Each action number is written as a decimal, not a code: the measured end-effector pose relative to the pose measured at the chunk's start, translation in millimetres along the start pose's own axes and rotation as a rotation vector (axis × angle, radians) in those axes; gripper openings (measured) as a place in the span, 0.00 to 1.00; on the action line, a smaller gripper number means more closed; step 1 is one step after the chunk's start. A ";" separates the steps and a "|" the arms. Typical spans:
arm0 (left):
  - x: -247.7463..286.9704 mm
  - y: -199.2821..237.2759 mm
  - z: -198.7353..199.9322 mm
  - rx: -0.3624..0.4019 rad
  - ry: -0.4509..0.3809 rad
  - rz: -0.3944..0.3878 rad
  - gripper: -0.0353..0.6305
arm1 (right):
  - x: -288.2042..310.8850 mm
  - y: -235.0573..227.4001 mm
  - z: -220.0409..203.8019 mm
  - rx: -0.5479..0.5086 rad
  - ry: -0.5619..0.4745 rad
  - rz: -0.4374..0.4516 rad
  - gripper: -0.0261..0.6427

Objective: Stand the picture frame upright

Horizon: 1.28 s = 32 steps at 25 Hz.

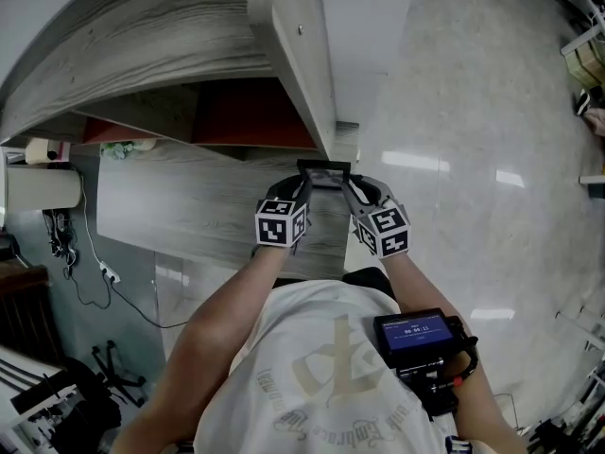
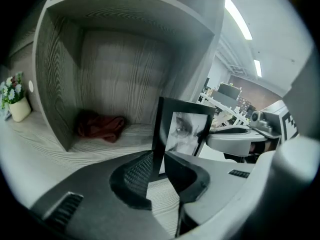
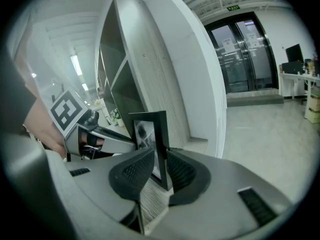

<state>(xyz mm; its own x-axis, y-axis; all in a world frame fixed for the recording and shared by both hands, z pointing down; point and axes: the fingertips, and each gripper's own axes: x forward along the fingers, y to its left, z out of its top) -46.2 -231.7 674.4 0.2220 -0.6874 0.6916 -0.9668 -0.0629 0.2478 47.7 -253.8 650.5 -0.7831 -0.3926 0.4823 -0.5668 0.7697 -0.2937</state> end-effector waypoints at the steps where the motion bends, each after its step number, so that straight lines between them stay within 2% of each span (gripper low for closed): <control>1: 1.2 0.1 0.3 0.003 0.001 0.003 0.17 | 0.2 -0.7 -0.3 0.000 0.001 -0.002 0.16; 8: 6.4 2.3 4.1 0.021 0.007 0.016 0.17 | 1.6 -2.4 -1.0 -0.018 0.013 0.000 0.16; 11: 8.6 3.8 5.7 0.028 0.009 0.023 0.17 | 3.4 -4.9 0.5 -0.018 0.012 -0.006 0.13; 32: 15.8 8.3 7.3 0.010 0.009 0.023 0.19 | 12.5 -11.7 -1.5 -0.020 0.032 -0.013 0.14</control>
<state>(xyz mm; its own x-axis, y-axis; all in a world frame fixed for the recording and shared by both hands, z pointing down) -51.7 -248.4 682.4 0.2012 -0.6824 0.7028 -0.9728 -0.0549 0.2252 45.0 -266.9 661.1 -0.7667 -0.3865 0.5126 -0.5715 0.7747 -0.2707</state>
